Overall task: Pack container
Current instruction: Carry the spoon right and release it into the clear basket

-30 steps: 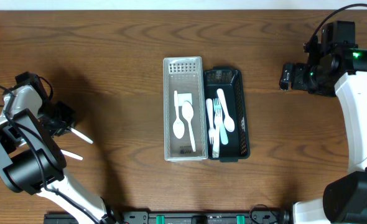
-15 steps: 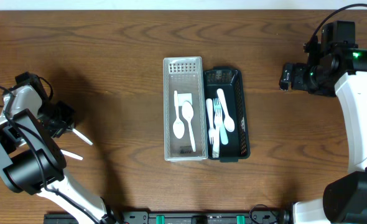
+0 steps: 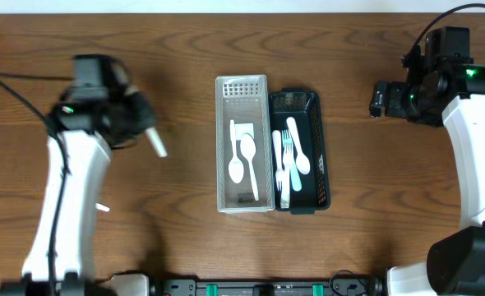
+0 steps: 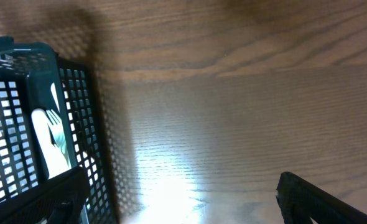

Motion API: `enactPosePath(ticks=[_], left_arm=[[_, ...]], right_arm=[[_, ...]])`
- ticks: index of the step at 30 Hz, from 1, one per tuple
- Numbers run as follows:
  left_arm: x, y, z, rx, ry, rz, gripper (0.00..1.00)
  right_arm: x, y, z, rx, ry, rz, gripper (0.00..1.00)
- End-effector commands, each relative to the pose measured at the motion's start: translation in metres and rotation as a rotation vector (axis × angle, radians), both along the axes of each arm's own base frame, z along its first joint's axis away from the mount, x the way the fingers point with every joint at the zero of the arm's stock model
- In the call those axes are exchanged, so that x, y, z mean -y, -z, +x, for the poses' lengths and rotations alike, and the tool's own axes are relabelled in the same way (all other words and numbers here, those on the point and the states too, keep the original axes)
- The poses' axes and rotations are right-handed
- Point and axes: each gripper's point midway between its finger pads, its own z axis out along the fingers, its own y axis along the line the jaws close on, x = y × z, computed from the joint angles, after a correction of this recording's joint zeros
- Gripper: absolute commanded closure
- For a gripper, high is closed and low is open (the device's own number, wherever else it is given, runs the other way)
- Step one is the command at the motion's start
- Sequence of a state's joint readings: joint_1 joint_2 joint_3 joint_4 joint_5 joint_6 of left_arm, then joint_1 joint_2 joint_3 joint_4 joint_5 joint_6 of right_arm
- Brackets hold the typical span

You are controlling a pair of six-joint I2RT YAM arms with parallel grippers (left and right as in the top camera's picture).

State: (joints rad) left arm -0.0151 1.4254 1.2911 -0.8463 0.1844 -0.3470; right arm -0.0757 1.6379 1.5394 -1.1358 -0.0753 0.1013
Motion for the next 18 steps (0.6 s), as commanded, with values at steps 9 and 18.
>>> enactPosePath(ticks=[9, 18], left_arm=[[0.132, 0.030, -0.026, -0.071, 0.393, 0.023, 0.94], [0.175, 0.098, -0.046, -0.258, 0.520, 0.077, 0.94]], right_arm=[[0.003, 0.004, -0.001, -0.010, -0.003, -0.003, 0.01], [0.003, 0.004, -0.001, -0.012, -0.003, -0.003, 0.01]])
